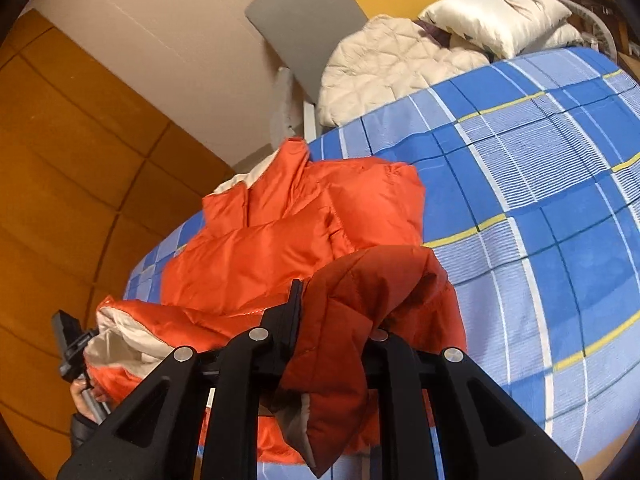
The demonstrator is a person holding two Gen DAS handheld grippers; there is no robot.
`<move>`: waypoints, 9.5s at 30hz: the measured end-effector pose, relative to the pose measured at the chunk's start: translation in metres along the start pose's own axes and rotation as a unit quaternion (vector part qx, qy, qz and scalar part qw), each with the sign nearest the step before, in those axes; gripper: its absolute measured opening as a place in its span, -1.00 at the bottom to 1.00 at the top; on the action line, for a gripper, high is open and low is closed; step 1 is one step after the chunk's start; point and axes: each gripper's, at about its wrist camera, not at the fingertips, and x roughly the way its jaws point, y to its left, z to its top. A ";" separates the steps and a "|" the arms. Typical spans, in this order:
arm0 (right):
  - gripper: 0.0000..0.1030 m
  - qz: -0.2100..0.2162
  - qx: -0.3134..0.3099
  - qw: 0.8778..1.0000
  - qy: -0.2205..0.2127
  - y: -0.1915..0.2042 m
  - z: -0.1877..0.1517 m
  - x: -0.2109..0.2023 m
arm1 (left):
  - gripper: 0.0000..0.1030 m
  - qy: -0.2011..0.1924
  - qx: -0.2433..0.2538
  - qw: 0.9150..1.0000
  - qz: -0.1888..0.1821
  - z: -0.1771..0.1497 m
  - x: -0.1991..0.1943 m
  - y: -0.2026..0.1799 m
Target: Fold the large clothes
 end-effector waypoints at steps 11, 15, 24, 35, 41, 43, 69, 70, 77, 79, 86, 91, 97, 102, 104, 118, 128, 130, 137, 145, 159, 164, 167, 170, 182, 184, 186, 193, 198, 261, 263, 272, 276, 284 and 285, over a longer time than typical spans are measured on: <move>0.61 0.102 0.092 0.990 -0.034 -0.013 0.029 0.000 | 0.48 -0.036 -0.017 0.999 0.012 0.020 -0.011 0.010; 0.76 0.104 0.072 0.990 -0.064 -0.023 0.018 -0.030 | 0.65 -0.068 -0.014 0.997 0.019 0.007 -0.037 0.029; 0.76 0.025 0.027 0.999 -0.002 -0.063 -0.066 -0.007 | 0.62 -0.025 -0.004 1.000 -0.018 -0.073 -0.016 0.075; -0.51 0.009 0.010 1.000 0.012 -0.048 -0.082 0.006 | -0.87 0.010 0.008 0.999 -0.043 -0.090 0.015 0.051; -0.68 0.010 -0.002 1.000 0.004 -0.044 -0.098 -0.022 | -0.92 -0.004 0.022 0.998 -0.059 -0.109 -0.019 0.043; -0.68 0.012 -0.006 1.000 0.004 -0.044 -0.108 -0.034 | -0.92 -0.005 0.028 0.998 -0.061 -0.120 -0.033 0.041; 0.23 -0.146 -0.250 0.956 -0.050 0.029 -0.135 -0.104 | 0.53 -0.031 0.241 0.966 0.086 -0.125 -0.084 -0.032; 0.23 -0.150 -0.273 0.949 -0.046 0.036 -0.133 -0.097 | 0.53 -0.025 0.248 0.964 0.089 -0.121 -0.077 -0.033; 0.36 -0.158 -0.289 0.944 -0.005 0.041 -0.095 -0.046 | 0.59 -0.007 0.233 0.968 0.094 -0.092 -0.047 -0.023; 0.36 -0.158 -0.289 0.944 0.005 0.040 -0.085 -0.034 | 0.55 -0.003 0.237 0.968 0.084 -0.089 -0.042 -0.020; 0.20 -0.166 -0.309 0.936 0.025 0.044 -0.075 -0.008 | -0.39 0.016 0.257 0.964 0.070 -0.089 -0.026 -0.024; 0.18 -0.172 -0.291 0.941 0.013 0.041 -0.069 -0.004 | -0.79 0.004 0.272 0.960 0.074 -0.093 -0.027 -0.029; 0.73 -0.190 -0.265 0.945 -0.009 0.030 -0.061 -0.006 | -0.88 -0.027 0.250 0.966 0.064 -0.095 -0.043 -0.025; 0.11 -0.137 -0.227 0.964 0.015 0.021 -0.057 0.001 | -0.91 -0.050 0.238 0.968 0.059 -0.099 -0.056 -0.025; -0.20 -0.140 -0.240 0.961 0.015 0.026 -0.062 -0.001 | -0.92 -0.058 0.237 0.968 0.058 -0.101 -0.063 -0.026; -0.64 -0.124 -0.248 0.957 -0.081 0.066 -0.057 -0.098 | -0.95 -0.131 0.241 0.961 0.042 -0.087 -0.124 -0.062; -0.70 -0.159 -0.195 0.962 -0.102 0.062 0.011 -0.040 | -0.95 -0.122 0.206 0.968 0.077 -0.007 -0.058 -0.079; -0.70 -0.171 -0.183 0.963 -0.097 0.056 0.022 -0.019 | -0.95 -0.113 0.199 0.969 0.089 0.002 -0.039 -0.077; -0.70 -0.209 -0.152 0.964 -0.059 0.029 0.036 0.048 | -0.95 -0.063 0.165 0.975 0.136 0.018 0.036 -0.053; -0.70 -0.236 -0.147 0.960 -0.032 0.009 0.034 0.096 | -0.94 -0.011 0.142 0.974 0.177 0.014 0.097 -0.024; -0.66 -0.245 -0.122 0.962 -0.012 -0.003 0.033 0.109 | -0.89 -0.002 0.136 0.964 0.227 0.006 0.111 -0.020; -0.20 -0.233 -0.120 0.965 -0.032 0.004 0.032 0.081 | -0.55 -0.029 0.112 0.968 0.223 0.009 0.080 -0.023; 0.11 -0.226 -0.120 0.965 -0.057 0.010 0.029 0.061 | -0.28 -0.068 0.118 0.965 0.223 0.007 0.053 -0.037; 0.20 -0.223 -0.126 0.964 -0.077 0.022 0.019 0.039 | -0.24 -0.099 0.127 0.964 0.213 -0.002 0.028 -0.061; 0.25 -0.130 -0.167 0.970 -0.121 0.074 -0.070 -0.023 | -0.18 -0.118 0.192 0.966 0.127 -0.099 0.017 -0.179; 0.26 -0.138 -0.178 0.967 -0.119 0.075 -0.084 -0.026 | -0.18 -0.110 0.196 0.967 0.121 -0.109 0.023 -0.188; 0.25 -0.141 -0.179 0.967 -0.115 0.072 -0.092 -0.027 | -0.17 -0.101 0.203 0.967 0.117 -0.118 0.030 -0.195; 0.26 -0.152 -0.164 0.969 -0.102 0.053 -0.104 -0.024 | -0.17 -0.084 0.205 0.967 0.123 -0.135 0.048 -0.203; 0.26 -0.164 -0.146 0.972 -0.089 0.036 -0.105 -0.015 | -0.17 -0.080 0.207 0.967 0.128 -0.135 0.056 -0.200; 0.74 -0.057 0.059 0.992 -0.100 -0.051 -0.131 -0.045 | 0.00 -0.026 0.207 0.959 0.189 -0.113 0.149 -0.188; 0.78 -0.029 0.092 0.990 -0.102 -0.068 -0.132 -0.041 | 0.00 -0.026 0.207 0.960 0.187 -0.113 0.149 -0.187; 0.94 0.042 0.150 0.985 -0.072 -0.097 -0.130 -0.004 | -0.01 -0.028 0.201 0.964 0.173 -0.116 0.145 -0.182; 0.94 0.068 0.152 0.984 -0.064 -0.097 -0.121 0.001 | -0.05 -0.036 0.226 0.956 0.183 -0.119 0.130 -0.183; 0.94 0.073 0.148 0.985 -0.055 -0.101 -0.103 0.013 | -0.10 -0.031 0.232 0.954 0.188 -0.121 0.120 -0.179; 0.94 0.074 0.150 0.984 -0.055 -0.102 -0.101 0.014 | -0.10 -0.026 0.231 0.954 0.187 -0.122 0.120 -0.178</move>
